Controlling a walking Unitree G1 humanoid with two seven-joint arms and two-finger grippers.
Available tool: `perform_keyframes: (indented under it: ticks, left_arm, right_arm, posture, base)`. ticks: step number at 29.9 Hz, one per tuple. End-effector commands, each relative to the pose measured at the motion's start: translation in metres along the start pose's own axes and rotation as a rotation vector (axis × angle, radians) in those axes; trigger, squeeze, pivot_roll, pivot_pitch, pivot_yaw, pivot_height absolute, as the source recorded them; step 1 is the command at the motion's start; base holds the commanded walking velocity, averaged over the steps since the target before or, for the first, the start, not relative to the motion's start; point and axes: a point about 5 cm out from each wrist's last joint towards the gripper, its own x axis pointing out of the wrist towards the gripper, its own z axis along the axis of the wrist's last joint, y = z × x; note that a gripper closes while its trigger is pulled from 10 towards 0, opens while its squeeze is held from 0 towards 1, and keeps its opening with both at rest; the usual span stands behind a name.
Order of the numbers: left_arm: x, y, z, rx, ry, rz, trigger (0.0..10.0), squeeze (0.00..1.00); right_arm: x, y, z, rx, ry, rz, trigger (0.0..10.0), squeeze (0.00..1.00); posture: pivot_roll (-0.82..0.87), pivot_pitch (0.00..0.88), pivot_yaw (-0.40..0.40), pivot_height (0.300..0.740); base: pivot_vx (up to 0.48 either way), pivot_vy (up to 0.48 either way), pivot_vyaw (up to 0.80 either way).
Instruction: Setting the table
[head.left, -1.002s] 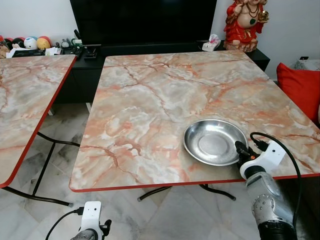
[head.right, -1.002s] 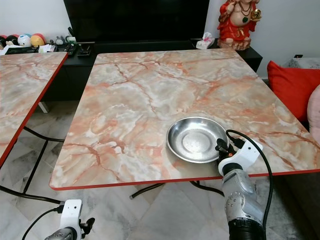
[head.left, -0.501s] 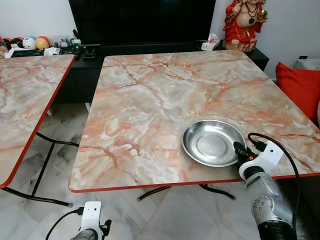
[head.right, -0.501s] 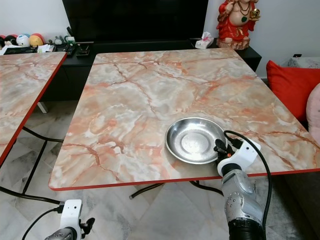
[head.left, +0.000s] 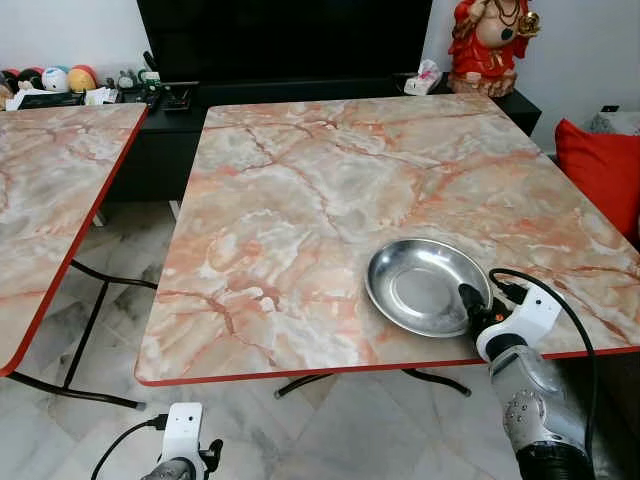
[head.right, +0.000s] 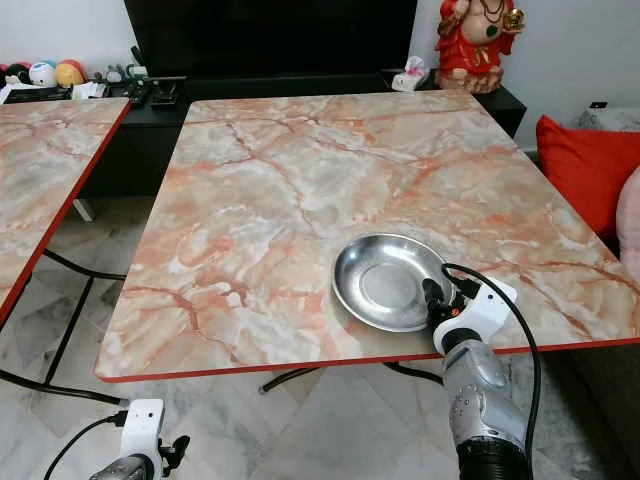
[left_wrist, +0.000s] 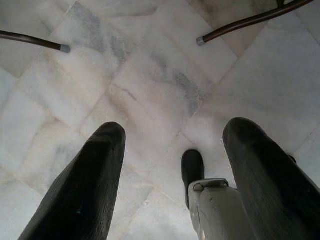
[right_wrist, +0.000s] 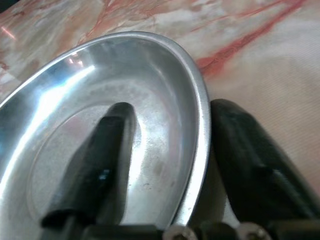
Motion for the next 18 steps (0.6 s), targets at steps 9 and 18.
perform_keyframes:
  ticks: [9,18]
  left_arm:
    - [-0.001,0.003,-0.006,0.001,0.024,0.007,10.0,0.0]
    - [-0.001,0.002,-0.006,-0.001,0.022,0.007,10.0,0.0]
  right_arm:
    - [-0.002,0.0,0.01,-0.032,-0.037,-0.005,10.0,0.0]
    - [-0.004,0.009,0.027,-0.021,-0.145,0.039,10.0,0.0]
  posture:
    - [-0.03,0.015,0.011,0.74]
    - [-0.03,0.016,0.011,0.74]
  base:
    - [0.0,0.0,0.0]
    - [0.0,0.0,0.0]
